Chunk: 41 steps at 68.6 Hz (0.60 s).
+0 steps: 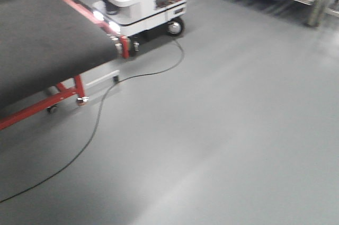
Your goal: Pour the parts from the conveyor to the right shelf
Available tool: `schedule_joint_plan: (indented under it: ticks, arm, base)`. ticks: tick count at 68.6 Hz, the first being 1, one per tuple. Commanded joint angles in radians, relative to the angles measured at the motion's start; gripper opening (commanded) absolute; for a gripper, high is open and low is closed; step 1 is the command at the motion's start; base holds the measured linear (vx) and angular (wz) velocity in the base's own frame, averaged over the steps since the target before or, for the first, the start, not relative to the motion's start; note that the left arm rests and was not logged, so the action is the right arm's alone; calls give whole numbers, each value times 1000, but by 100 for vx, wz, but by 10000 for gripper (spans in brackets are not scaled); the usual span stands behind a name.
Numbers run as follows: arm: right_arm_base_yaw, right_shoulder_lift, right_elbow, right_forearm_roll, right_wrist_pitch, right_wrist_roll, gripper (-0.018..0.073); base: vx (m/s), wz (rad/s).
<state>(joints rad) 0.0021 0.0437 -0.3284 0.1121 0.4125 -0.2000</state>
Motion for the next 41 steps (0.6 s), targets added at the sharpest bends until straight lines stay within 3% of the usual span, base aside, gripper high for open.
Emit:
schedule_joint_plan:
  ticks: [1, 41]
  arm:
    - [-4, 12, -27, -1, -82, -3, -6]
    - [-4, 12, -27, -1, -82, -3, -6]
  base:
    - [-36, -58]
    - [-35, -64]
